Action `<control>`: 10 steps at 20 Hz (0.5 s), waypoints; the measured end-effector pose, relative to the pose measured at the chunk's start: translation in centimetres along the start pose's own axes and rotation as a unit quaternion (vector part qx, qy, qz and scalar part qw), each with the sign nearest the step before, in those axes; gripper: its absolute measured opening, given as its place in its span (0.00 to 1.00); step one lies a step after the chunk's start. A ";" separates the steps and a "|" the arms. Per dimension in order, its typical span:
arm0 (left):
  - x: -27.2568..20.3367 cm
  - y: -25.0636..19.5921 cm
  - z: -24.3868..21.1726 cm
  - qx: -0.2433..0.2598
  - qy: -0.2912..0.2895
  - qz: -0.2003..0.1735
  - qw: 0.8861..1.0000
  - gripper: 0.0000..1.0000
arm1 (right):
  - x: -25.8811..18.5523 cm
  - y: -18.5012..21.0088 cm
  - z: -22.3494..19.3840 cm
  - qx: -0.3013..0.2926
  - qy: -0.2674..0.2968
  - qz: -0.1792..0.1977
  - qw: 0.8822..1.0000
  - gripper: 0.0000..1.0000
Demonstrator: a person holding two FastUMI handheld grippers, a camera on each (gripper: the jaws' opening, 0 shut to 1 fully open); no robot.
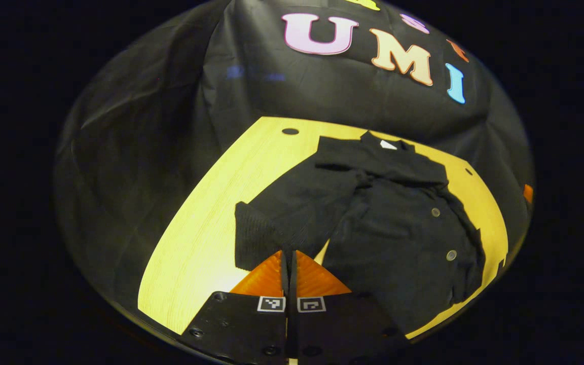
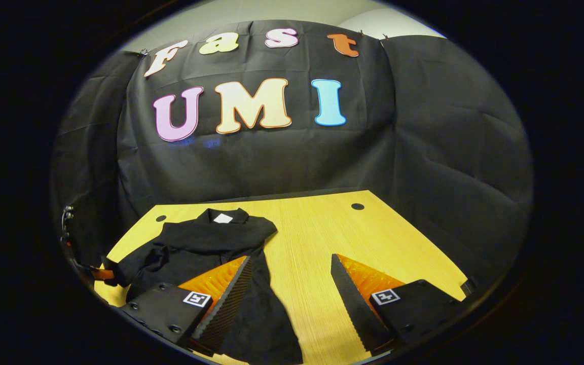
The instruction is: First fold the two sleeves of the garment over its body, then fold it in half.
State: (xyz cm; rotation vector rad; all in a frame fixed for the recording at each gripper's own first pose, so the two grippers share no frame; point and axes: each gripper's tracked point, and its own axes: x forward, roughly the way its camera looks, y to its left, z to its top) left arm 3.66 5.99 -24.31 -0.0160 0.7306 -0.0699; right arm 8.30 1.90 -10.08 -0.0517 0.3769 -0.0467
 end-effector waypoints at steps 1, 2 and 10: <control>0.0 -0.8 1.1 -0.001 -0.010 -0.006 1.000 0.00 | 0.2 -0.1 -0.4 0.001 0.004 0.002 1.000 0.98; -0.1 -1.6 2.4 0.000 -0.021 -0.011 1.000 0.00 | 0.3 -0.1 -0.7 0.002 0.007 0.004 1.000 0.99; 0.9 -8.7 10.5 0.067 -0.089 -0.055 0.992 0.00 | 0.8 -1.9 -1.6 0.003 0.020 0.001 1.000 0.98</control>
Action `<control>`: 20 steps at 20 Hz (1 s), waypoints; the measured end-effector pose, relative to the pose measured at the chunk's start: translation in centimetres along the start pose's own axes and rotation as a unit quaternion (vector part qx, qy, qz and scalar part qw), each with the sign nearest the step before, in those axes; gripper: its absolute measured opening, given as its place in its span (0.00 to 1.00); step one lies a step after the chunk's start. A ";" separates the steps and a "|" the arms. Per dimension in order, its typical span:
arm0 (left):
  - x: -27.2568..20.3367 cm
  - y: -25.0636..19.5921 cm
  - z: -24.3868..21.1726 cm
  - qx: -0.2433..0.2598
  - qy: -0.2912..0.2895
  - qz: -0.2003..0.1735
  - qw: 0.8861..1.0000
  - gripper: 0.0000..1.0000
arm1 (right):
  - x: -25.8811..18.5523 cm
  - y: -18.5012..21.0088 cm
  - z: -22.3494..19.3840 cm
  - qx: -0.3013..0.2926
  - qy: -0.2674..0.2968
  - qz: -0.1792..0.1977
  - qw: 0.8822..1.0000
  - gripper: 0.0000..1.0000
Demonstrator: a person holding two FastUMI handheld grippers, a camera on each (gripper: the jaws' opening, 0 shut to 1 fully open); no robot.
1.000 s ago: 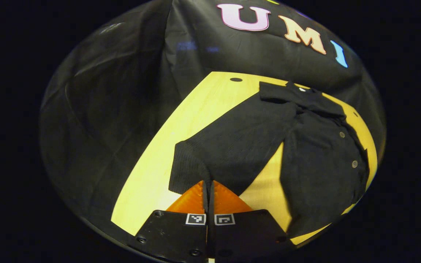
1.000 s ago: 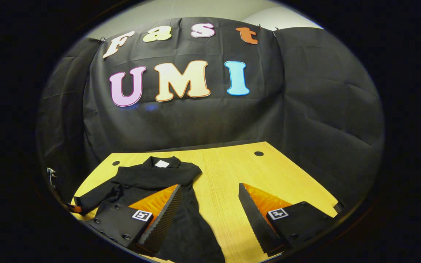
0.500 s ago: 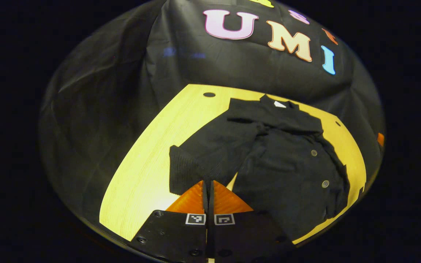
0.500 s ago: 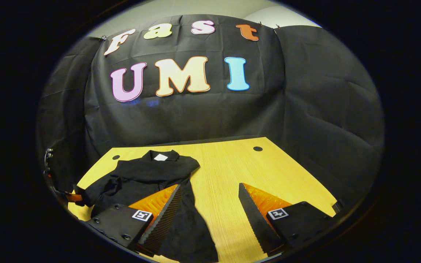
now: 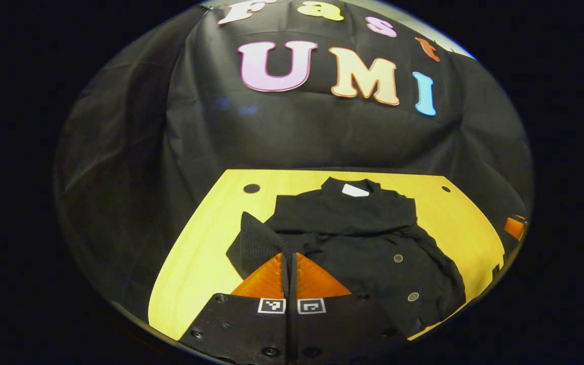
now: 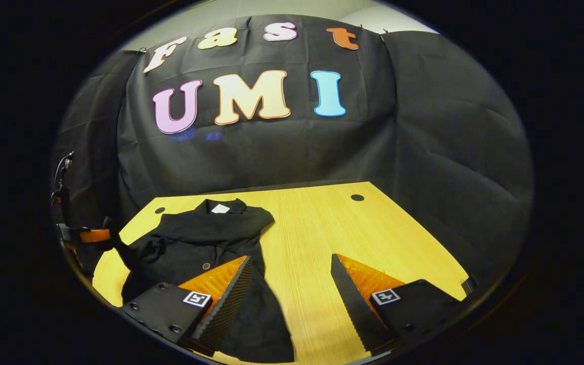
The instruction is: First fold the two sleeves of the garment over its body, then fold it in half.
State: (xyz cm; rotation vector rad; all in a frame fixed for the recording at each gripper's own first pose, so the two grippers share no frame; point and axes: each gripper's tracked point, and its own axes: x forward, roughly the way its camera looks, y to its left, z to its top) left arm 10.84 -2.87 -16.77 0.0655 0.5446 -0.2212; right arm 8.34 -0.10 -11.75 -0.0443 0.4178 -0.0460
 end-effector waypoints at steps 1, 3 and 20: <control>0.5 -0.9 0.6 0.005 -0.005 -0.007 1.000 0.00 | 0.1 -0.1 -0.1 0.003 0.002 0.001 1.000 0.98; 1.6 -3.1 2.0 0.016 -0.017 -0.023 0.999 0.00 | 0.1 -0.6 -0.3 0.007 0.005 0.000 1.000 0.98; 7.7 -18.3 9.3 0.003 -0.068 -0.110 0.992 0.00 | 0.0 -5.7 -1.5 0.013 0.027 -0.004 1.000 0.99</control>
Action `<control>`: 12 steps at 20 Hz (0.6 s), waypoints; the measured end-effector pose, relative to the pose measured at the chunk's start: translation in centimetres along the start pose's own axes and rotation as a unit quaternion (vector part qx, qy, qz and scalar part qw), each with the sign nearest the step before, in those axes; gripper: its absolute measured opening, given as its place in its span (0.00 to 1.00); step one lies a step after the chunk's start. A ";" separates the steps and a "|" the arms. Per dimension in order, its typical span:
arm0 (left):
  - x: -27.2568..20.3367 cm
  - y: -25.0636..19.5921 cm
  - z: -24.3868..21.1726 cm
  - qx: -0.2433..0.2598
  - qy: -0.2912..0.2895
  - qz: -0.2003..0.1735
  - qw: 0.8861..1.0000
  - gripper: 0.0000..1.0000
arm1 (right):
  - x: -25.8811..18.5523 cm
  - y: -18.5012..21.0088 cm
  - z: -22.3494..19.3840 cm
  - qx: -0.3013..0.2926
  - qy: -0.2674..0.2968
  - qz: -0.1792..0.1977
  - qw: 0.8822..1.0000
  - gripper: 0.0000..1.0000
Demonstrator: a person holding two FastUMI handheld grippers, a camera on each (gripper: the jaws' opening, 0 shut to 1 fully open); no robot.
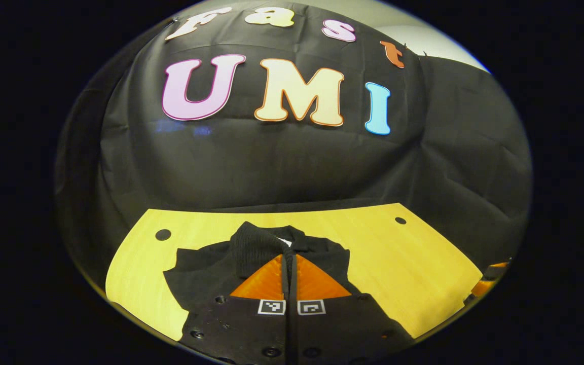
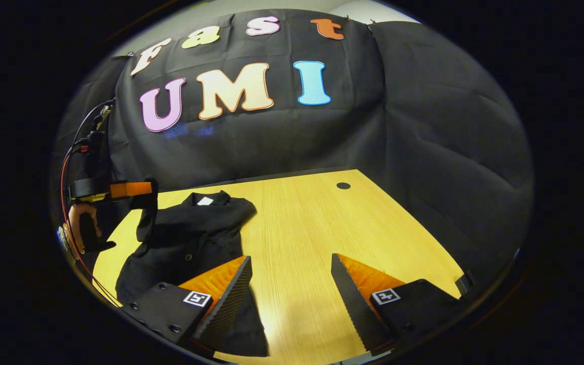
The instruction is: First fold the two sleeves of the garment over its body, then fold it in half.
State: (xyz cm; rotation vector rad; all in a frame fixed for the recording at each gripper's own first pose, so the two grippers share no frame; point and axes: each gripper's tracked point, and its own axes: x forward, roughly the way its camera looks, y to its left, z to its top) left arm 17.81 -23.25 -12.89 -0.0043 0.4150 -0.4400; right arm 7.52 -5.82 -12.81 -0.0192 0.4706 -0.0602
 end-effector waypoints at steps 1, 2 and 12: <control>0.6 -0.7 0.3 0.000 -0.003 -0.002 1.000 0.00 | 0.1 -0.4 -0.1 -0.002 0.002 -0.002 1.000 0.99; 1.2 -1.3 0.6 0.002 -0.006 -0.004 1.000 0.00 | 0.1 -0.6 -0.3 -0.006 0.004 -0.004 1.000 0.99; 7.3 -9.1 0.3 0.010 -0.002 -0.048 0.999 0.00 | -1.1 -1.9 -2.3 -0.008 0.020 0.000 1.000 0.99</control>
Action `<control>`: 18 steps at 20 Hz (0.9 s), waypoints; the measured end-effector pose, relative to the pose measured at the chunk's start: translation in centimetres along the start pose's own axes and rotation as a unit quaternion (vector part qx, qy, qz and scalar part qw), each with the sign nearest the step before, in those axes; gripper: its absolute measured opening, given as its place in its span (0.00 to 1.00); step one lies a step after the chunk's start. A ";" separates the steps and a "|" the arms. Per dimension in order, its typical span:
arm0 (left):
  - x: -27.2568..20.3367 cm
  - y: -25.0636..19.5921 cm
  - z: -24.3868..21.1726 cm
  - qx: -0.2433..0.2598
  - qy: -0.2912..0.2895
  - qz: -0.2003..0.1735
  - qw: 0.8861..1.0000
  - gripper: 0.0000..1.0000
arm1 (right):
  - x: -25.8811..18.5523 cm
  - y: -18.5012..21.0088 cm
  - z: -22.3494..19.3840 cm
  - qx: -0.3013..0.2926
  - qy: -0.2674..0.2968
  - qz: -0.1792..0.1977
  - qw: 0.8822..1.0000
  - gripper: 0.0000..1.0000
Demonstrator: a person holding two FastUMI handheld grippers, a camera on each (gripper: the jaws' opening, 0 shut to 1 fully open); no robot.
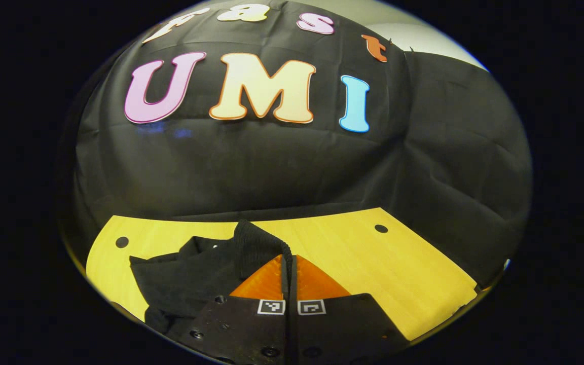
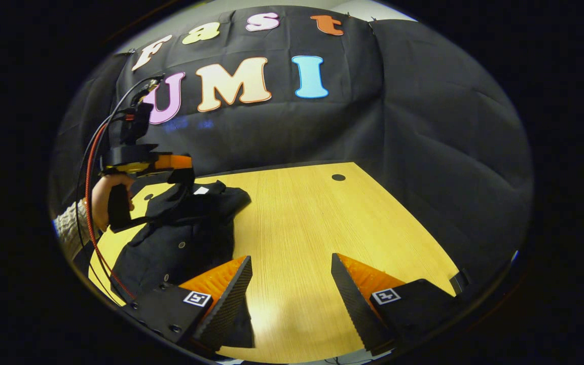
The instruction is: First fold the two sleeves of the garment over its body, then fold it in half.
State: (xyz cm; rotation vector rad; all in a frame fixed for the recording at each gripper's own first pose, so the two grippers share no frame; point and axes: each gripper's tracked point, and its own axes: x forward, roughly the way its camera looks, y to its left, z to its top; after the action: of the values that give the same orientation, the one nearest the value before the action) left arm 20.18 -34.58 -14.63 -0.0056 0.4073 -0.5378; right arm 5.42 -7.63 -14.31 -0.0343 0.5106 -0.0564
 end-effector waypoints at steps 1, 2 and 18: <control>0.7 -0.3 -0.2 -0.001 0.001 -0.001 1.000 0.00 | 0.0 -0.1 -0.5 0.002 0.002 0.000 1.000 0.99; 1.3 -0.7 -0.4 -0.004 0.003 -0.002 1.000 0.00 | -0.1 0.0 -0.7 0.005 0.005 0.002 1.000 0.99; 7.4 -1.8 -7.2 0.021 0.057 0.008 0.998 0.00 | -0.2 1.7 -3.9 0.018 0.022 0.006 1.000 0.99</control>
State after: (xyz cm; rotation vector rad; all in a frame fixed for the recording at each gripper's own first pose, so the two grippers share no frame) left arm 22.31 -39.07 -23.82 0.0686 0.5073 -0.5326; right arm 3.42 -6.01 -17.71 0.0053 0.5534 -0.0555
